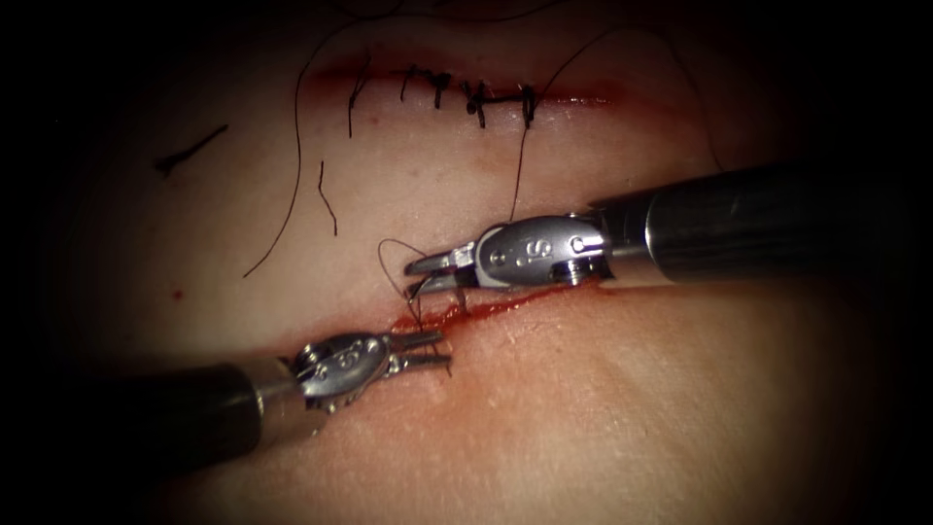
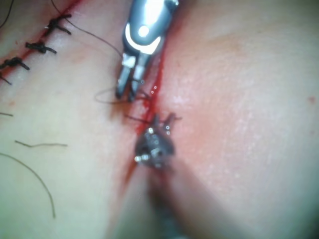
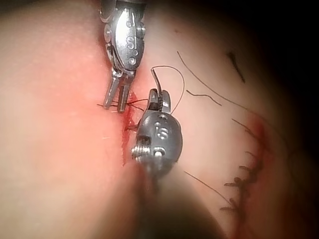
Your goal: Wound Closure
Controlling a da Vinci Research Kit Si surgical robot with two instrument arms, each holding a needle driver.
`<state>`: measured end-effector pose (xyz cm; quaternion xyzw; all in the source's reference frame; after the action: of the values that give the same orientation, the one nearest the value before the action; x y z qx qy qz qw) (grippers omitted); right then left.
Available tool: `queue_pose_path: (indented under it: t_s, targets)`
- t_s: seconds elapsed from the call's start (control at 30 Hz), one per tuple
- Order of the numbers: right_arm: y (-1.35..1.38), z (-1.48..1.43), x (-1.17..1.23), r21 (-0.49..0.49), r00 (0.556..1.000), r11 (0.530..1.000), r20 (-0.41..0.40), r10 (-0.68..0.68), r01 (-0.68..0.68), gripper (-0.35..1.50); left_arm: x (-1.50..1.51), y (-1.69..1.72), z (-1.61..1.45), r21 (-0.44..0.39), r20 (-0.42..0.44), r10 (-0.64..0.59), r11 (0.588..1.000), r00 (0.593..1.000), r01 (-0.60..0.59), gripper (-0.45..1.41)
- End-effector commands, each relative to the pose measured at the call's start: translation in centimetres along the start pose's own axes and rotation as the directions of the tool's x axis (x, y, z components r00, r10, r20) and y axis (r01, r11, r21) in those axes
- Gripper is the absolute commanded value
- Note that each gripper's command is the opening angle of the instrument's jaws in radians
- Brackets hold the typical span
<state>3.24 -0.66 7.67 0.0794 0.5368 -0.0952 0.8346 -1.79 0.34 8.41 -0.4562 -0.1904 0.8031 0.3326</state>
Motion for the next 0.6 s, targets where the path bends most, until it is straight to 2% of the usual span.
queue_pose_path:
  t_s: [0.03,0.6]
  targets:
    - [-0.03,0.1,-0.04,0.001,1.0,1.0,-0.007,0.019,-0.019,-0.35,-0.05,0.02,0.08,-0.003,0.0,-0.001,1.0,1.0,0.001,0.24]
    - [-0.08,0.01,-0.12,0.018,0.983,0.983,-0.009,0.182,-0.182,-0.35,0.0,0.19,-0.03,-0.007,0.002,-0.01,1.0,1.0,0.01,0.24]
